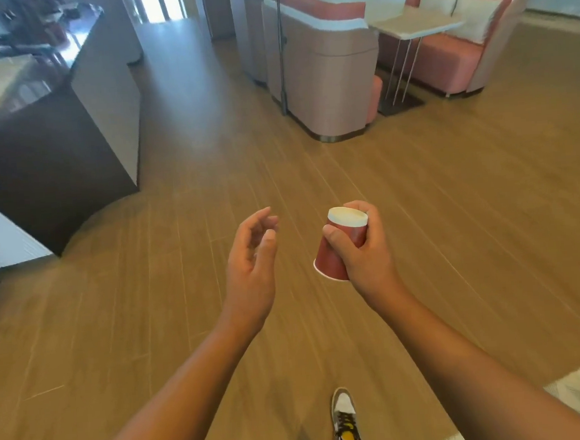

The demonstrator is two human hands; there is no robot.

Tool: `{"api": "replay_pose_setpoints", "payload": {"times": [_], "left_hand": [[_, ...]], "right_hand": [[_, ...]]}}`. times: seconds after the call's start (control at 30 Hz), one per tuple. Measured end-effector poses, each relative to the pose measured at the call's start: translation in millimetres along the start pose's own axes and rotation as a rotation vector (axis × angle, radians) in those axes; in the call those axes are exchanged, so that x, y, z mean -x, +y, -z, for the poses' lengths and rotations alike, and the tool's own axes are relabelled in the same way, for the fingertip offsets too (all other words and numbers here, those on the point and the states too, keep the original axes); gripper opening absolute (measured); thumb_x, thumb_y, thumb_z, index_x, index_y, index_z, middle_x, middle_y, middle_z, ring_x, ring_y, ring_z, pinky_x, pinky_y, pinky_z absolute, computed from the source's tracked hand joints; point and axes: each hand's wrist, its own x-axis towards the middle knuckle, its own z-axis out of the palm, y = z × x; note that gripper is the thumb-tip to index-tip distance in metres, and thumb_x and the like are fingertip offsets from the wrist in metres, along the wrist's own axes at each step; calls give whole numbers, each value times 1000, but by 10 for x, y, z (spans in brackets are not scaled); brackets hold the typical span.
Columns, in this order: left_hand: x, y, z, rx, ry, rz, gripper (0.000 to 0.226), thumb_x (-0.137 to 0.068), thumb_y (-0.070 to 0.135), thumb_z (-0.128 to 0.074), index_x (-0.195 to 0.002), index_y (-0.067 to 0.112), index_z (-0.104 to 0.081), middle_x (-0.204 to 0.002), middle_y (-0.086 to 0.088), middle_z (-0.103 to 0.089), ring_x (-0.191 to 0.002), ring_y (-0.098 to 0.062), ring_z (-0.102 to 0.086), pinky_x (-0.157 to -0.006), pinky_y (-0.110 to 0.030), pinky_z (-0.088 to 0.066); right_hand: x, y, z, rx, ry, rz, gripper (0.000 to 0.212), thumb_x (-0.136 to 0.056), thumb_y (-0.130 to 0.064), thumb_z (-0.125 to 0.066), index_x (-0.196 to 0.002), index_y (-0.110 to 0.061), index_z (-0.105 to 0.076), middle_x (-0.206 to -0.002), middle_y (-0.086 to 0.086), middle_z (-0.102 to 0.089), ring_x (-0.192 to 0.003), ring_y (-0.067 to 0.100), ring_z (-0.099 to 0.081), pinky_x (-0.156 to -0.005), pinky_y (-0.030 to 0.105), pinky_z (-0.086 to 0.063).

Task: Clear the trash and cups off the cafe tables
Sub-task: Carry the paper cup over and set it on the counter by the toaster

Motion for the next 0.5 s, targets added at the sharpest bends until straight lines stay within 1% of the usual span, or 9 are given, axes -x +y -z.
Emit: {"api": "replay_pose_setpoints", "payload": {"times": [0.07, 0.1, 0.17, 0.2, 0.3, 0.37, 0.5], "left_hand": [[-376, -99, -89, -18, 47, 6, 36, -106, 36, -47, -139, 28, -56, -130, 12, -66, -126, -9, -63, -109, -49, -54], [-554, -131, -121, -27, 69, 18, 37, -105, 38, -48, -140, 29, -56, -130, 13, -66, -126, -9, -63, -109, -48, -55], [-875, -177, -166, -49, 119, 20, 41, -104, 45, -48, -140, 30, -55, -131, 14, -66, -127, -7, -62, -108, -46, -55], [-1025, -214, -178, -54, 145, 16, 39, -104, 44, -48, -140, 30, -55, -131, 14, -66, -127, -7, -62, -109, -46, -55], [-1413, -337, -171, -55, 217, 34, 31, -110, 31, -48, -139, 31, -56, -129, 15, -66, -127, -8, -63, -109, -48, -54], [-1678, -433, -121, -70, 263, 44, 33, -108, 35, -48, -139, 32, -56, -129, 18, -66, -127, -7, -63, -108, -45, -55], [-2299, -647, 80, -91, 340, 41, 37, -105, 44, -47, -140, 33, -55, -129, 21, -65, -126, -6, -63, -108, -42, -56]], "right_hand": [[-497, 40, -87, -10, -38, 9, 45, -83, -39, -76, -122, -29, -57, -103, -31, -65, -98, -4, -64, -81, 15, -51], [-732, 45, -132, -14, -58, 5, 45, -83, -40, -76, -122, -29, -57, -103, -32, -65, -97, -4, -64, -81, 16, -51], [-1140, 41, -236, -1, -108, 4, 43, -83, -43, -75, -121, -35, -55, -104, -33, -65, -98, -3, -65, -80, 20, -53], [-1329, 49, -296, 5, -138, 5, 41, -84, -44, -75, -119, -38, -55, -103, -34, -65, -98, -4, -65, -80, 22, -54], [-1830, 76, -502, -5, -213, 2, 37, -85, -44, -75, -115, -42, -54, -102, -33, -65, -97, -5, -64, -83, 28, -56], [-2164, 102, -697, -6, -256, 4, 35, -84, -44, -75, -113, -42, -55, -102, -32, -65, -96, -4, -64, -82, 27, -55], [-2802, 175, -1207, -36, -337, -3, 38, -83, -47, -74, -115, -39, -56, -102, -29, -66, -94, -4, -65, -77, 17, -52]]}}
